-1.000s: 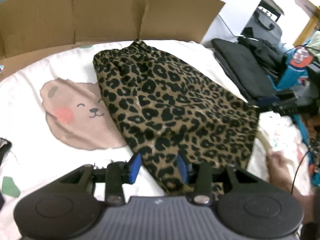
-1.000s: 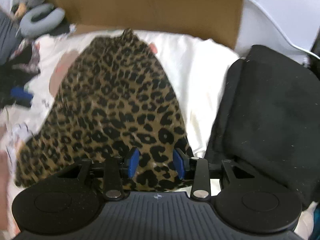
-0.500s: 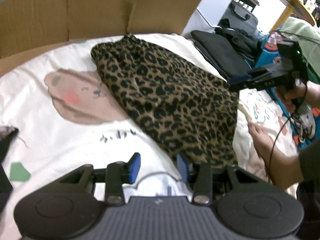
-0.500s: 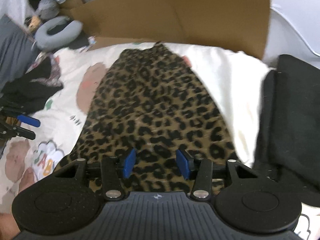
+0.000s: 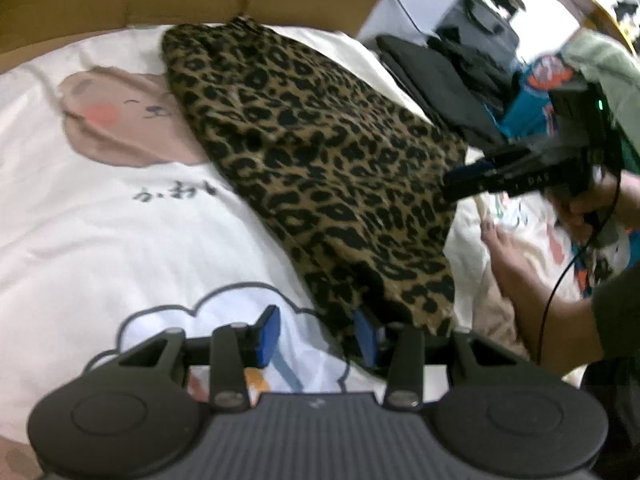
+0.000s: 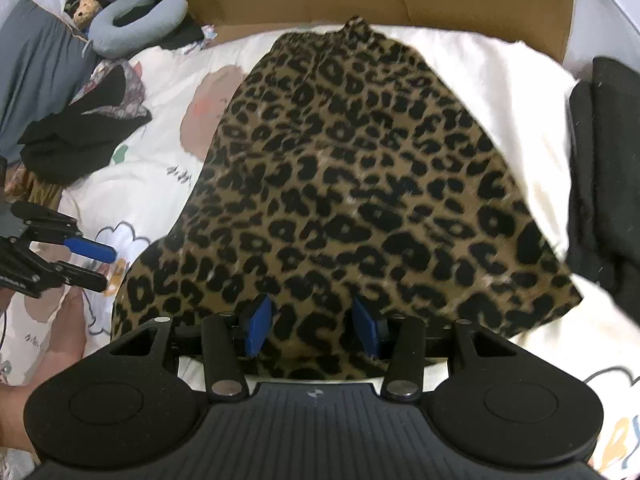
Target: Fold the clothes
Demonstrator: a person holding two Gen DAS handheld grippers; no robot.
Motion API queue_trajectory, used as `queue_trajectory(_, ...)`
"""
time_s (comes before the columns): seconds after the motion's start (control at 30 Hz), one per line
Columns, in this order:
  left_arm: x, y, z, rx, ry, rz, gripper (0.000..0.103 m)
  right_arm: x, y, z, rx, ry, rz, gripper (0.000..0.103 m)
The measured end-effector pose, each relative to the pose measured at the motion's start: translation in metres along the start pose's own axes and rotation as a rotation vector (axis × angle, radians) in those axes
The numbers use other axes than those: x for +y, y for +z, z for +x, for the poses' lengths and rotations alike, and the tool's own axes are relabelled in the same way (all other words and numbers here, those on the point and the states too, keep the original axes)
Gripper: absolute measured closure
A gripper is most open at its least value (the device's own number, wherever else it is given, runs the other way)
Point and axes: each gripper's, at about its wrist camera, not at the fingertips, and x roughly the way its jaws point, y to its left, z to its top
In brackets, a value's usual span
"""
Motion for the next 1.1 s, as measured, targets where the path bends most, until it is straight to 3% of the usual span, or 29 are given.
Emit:
queue_trajectory(0.2,-0.014,-0.001,0.025,0.057,0.037,0.05,0.06,0.003,-0.002,0.007,0.006,0.015,-0.004,0.051)
queue_trajectory(0.57,-0.023,-0.003,0.031,0.0,0.095,0.064,0.062,-0.003,0.001,0.015,0.002,-0.005,0.002,0.051)
queue_trajectory(0.67,-0.021,-0.005,0.028,-0.027,0.061,0.063,0.085,-0.004,0.0,0.017,0.003,-0.011,0.002,0.051)
queue_trajectory(0.87,-0.008,-0.011,0.015,-0.067,0.008,-0.014,0.095,-0.004,-0.003,0.019,0.009,-0.018,-0.009,0.051)
queue_trajectory(1.1,0.03,-0.025,0.008,-0.064,-0.051,-0.205,0.1,-0.005,-0.006,0.025,0.027,-0.027,-0.027,0.051)
